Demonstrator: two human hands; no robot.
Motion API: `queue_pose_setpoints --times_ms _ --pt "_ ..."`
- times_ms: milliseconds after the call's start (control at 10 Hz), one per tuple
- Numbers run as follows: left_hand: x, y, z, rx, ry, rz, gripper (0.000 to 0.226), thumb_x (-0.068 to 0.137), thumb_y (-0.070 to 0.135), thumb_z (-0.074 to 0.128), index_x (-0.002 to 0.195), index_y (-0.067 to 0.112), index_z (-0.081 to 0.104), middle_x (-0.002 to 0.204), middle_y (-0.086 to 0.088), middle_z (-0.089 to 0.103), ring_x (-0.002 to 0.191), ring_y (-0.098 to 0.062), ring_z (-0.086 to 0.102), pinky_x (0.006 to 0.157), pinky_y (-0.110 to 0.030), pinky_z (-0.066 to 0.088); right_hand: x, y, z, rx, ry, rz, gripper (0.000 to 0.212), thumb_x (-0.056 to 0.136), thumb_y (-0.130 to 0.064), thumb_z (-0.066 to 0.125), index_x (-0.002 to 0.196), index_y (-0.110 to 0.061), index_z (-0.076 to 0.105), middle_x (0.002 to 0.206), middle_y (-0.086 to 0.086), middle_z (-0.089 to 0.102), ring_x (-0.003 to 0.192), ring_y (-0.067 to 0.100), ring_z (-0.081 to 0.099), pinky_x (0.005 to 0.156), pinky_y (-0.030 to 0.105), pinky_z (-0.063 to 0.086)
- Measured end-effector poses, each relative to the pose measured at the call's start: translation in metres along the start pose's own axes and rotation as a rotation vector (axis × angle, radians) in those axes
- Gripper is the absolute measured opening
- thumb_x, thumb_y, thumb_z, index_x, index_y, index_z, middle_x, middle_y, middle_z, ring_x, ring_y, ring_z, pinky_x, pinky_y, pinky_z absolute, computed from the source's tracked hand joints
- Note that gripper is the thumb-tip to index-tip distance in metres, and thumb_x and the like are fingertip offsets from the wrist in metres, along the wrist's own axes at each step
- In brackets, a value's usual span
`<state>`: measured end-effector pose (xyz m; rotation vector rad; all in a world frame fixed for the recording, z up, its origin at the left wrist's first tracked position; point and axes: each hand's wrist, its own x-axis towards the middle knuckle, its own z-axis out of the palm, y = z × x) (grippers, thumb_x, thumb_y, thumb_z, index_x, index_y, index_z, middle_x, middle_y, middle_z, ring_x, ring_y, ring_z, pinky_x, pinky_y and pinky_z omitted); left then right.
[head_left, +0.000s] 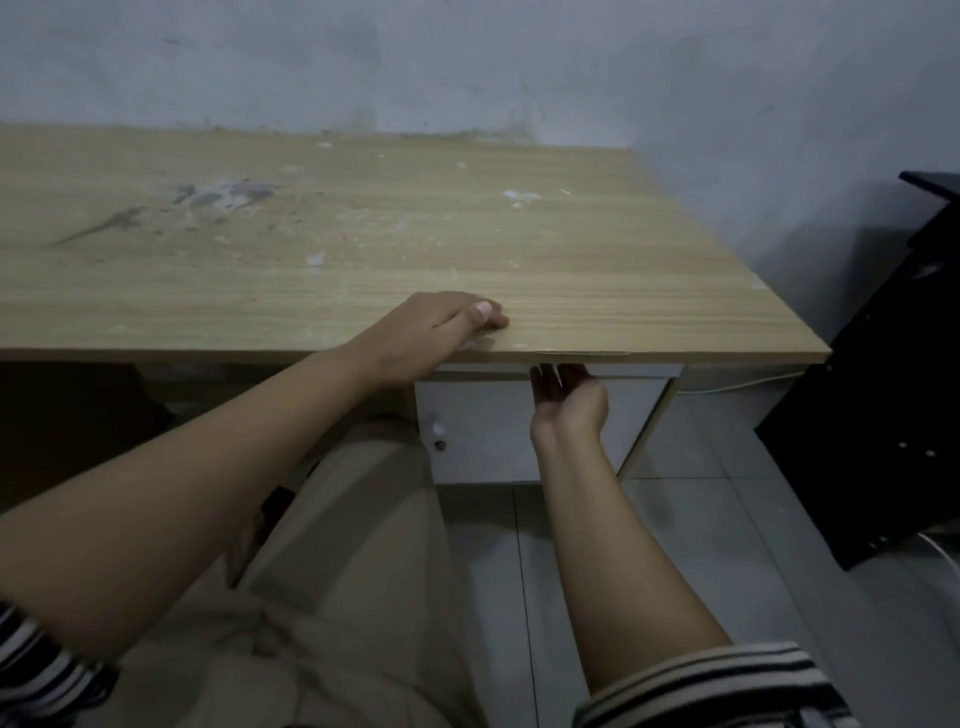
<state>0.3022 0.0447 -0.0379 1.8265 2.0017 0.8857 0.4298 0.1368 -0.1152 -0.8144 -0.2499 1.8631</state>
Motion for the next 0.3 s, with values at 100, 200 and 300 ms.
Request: queue_pose_setpoints --times_ms 100,200,300 --pt "-0.0001 0.0006 -0.0026 -0.039 -0.004 -0.016 0.04 0.1 0.03 0.029 0.118 0.019 0.063 0.134 0.001 0.057 0.121 -0.007 0.047 0.095 -0.013 0.031 0.0126 -0.0011 -0.0015 0.008 -0.025 0.036 0.022 0.097 -0.01 0.036 0.1 -0.006 0.057 0.09 0.01 0.057 0.085 0.024 0.056 0.107 0.042 0.042" --pt "0.0021 -0.0014 -0.0011 -0.011 -0.018 -0.006 0.038 0.1 0.029 0.03 0.119 0.021 0.062 0.135 0.002 0.056 0.119 -0.004 0.045 0.093 -0.008 0.028 0.0136 -0.0066 -0.0082 -0.062 -0.09 0.056 0.02 0.096 -0.01 0.039 0.093 -0.009 0.059 0.093 0.009 0.06 0.093 0.025 0.057 0.107 0.042 0.041" --pt "0.0023 -0.0001 -0.0004 0.009 -0.003 0.008 0.035 0.099 0.028 0.034 0.119 0.022 0.062 0.134 0.002 0.057 0.121 -0.007 0.047 0.095 -0.014 0.03 0.0066 -0.0089 -0.0109 -0.191 -0.158 0.041 0.02 0.096 -0.008 0.039 0.096 -0.011 0.058 0.099 0.007 0.059 0.106 0.027 0.055 0.103 0.044 0.041"
